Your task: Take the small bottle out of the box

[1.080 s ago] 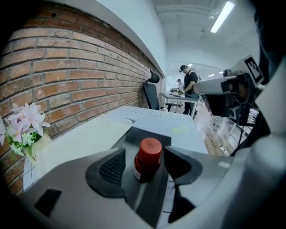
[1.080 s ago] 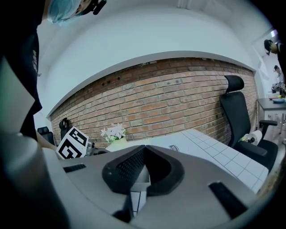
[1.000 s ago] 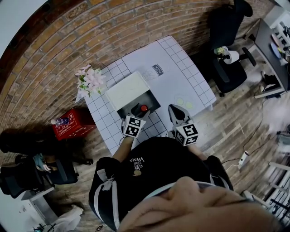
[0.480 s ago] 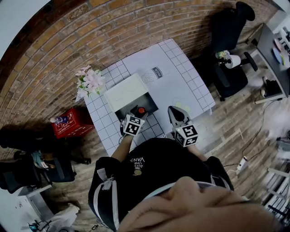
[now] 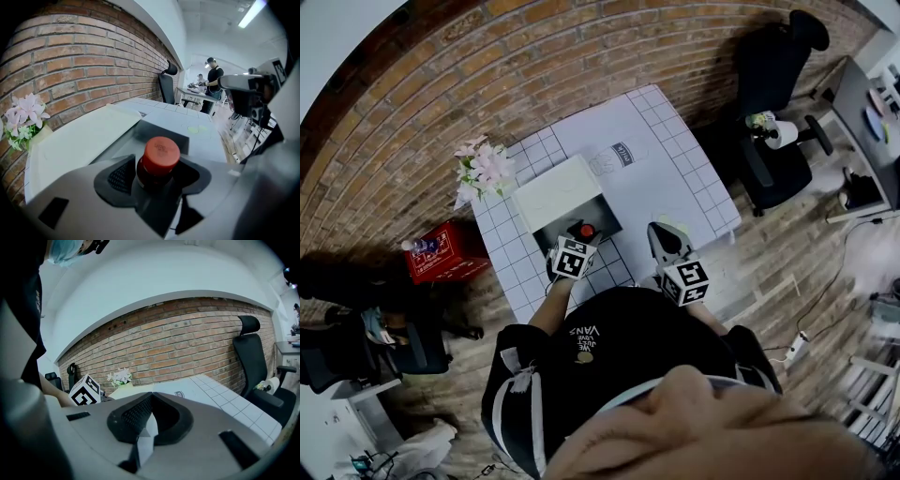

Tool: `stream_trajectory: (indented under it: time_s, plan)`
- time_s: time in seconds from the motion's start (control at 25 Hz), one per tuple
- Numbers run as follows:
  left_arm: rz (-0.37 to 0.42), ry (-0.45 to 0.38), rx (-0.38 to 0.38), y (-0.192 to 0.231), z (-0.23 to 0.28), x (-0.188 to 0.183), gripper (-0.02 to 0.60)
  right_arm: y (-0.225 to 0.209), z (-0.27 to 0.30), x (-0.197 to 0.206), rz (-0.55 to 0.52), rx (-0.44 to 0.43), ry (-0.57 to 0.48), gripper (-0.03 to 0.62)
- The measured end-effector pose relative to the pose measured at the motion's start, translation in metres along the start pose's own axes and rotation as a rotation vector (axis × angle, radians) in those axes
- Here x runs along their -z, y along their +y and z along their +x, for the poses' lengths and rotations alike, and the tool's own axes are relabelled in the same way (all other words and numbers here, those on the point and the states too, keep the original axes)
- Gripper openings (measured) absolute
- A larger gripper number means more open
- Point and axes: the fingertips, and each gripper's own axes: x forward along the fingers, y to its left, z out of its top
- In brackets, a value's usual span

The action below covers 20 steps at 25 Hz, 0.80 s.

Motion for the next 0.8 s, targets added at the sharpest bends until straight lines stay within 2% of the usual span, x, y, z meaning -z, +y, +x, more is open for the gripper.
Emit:
stream_trajectory:
  time_s: [0.6,0.8]
  plan:
    - [0.032,-0.004,-0.012,-0.0001,0.0004,0.0000,0.229,-0.0009,-0.0028,-0.0003,0.000,0.001,-0.013,-0.005]
    - [0.037,-0.041,-0.038,0.0032,0.0029,0.0015,0.229,-0.0028,-0.0034,-0.0002,-0.001,-0.009,-0.009,-0.005]
